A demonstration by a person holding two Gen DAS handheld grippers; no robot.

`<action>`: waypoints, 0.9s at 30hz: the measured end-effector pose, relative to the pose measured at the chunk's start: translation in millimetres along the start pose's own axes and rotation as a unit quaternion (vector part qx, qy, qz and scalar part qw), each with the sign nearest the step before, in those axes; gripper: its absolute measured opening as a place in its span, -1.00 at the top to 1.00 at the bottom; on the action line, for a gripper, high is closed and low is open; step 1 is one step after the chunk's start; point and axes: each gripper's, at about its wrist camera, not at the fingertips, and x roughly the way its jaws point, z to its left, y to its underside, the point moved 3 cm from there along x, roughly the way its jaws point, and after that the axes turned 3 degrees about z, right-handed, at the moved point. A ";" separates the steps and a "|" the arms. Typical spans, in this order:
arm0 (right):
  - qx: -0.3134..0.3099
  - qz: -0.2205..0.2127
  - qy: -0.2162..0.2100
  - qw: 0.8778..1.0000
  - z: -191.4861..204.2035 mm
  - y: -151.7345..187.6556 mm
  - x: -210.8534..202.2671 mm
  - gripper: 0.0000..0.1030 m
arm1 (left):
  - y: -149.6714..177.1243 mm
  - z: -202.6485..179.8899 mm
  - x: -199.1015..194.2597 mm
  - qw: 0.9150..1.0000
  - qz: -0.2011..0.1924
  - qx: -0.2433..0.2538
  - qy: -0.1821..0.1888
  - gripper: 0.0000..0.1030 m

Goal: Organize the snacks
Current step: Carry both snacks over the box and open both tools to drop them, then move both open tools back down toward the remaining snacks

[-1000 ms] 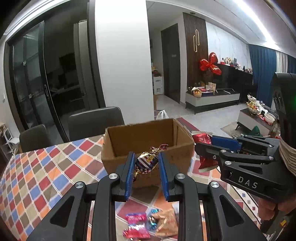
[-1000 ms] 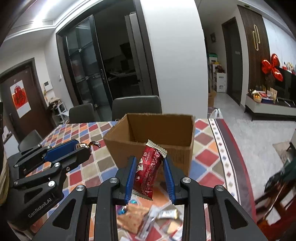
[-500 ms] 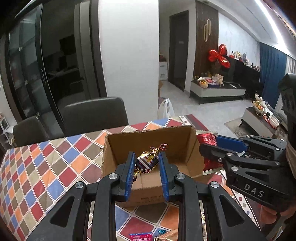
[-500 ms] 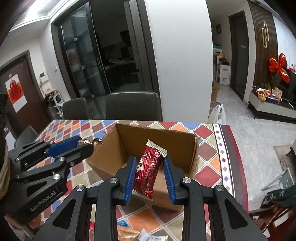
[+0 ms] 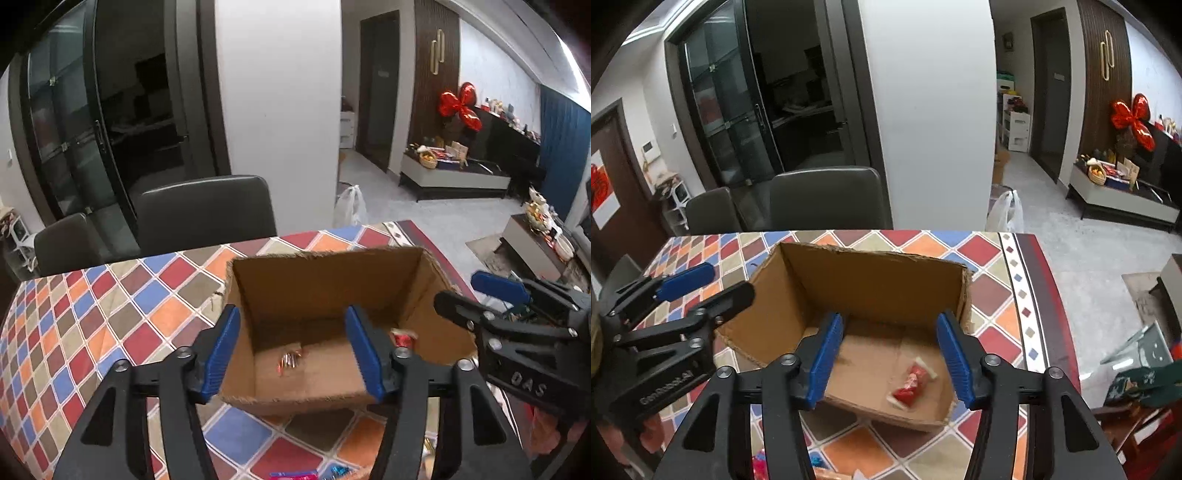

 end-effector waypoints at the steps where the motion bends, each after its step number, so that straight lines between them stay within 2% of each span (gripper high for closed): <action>1: 0.000 -0.003 0.002 1.000 -0.2 2.0 -3.1 -0.06 | 5.7 -4.5 -6.1 1.000 -0.003 0.006 0.000 -0.25; 6: 0.004 -0.016 -0.006 1.000 -3.2 18.8 -24.2 -0.06 | 22.8 -15.2 -29.4 1.000 -0.014 0.020 0.002 -0.25; 16: -0.004 -0.024 -0.015 1.000 -5.6 66.4 -68.2 -0.06 | 72.7 -43.1 -91.0 0.997 -0.060 0.053 0.000 -0.25; 23: -0.013 -0.033 -0.011 0.999 -5.6 101.9 -89.7 -0.06 | 105.3 -58.3 -113.5 0.994 -0.081 0.069 0.000 -0.25; 27: -0.019 -0.022 -0.016 0.999 -5.0 123.2 -92.6 -0.06 | 124.5 -62.3 -116.0 0.994 -0.079 0.078 -0.004 -0.25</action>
